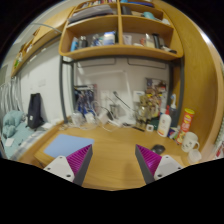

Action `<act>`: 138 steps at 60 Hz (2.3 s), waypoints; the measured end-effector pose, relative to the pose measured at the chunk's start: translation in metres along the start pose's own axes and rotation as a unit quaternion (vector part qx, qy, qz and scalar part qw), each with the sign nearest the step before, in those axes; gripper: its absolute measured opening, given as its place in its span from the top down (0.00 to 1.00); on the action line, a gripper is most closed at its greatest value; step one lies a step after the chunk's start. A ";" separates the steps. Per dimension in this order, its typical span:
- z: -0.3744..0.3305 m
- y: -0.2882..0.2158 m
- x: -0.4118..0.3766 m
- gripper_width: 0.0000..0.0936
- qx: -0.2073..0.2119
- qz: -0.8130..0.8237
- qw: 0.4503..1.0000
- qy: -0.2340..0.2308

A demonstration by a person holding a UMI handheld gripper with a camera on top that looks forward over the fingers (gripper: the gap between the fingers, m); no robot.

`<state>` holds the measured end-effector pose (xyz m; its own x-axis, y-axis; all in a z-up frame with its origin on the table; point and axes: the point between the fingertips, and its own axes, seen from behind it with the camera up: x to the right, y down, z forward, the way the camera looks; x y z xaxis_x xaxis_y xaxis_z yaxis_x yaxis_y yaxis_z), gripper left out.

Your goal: Arrange mouse

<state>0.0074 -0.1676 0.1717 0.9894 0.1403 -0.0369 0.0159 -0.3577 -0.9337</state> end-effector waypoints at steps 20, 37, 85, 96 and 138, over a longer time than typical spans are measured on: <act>0.053 0.106 0.176 0.08 -0.099 0.040 0.989 0.105; 0.134 0.128 0.204 0.09 -0.147 0.051 0.985 0.075; 0.239 0.102 0.191 0.44 -0.156 -0.005 0.988 -0.009; 0.238 0.102 0.191 0.58 -0.152 0.007 0.988 0.006; 0.200 -0.159 0.086 0.69 0.004 0.056 0.993 0.103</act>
<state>0.0609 0.0859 0.2453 0.9935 -0.0917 -0.0682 -0.0964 -0.3524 -0.9309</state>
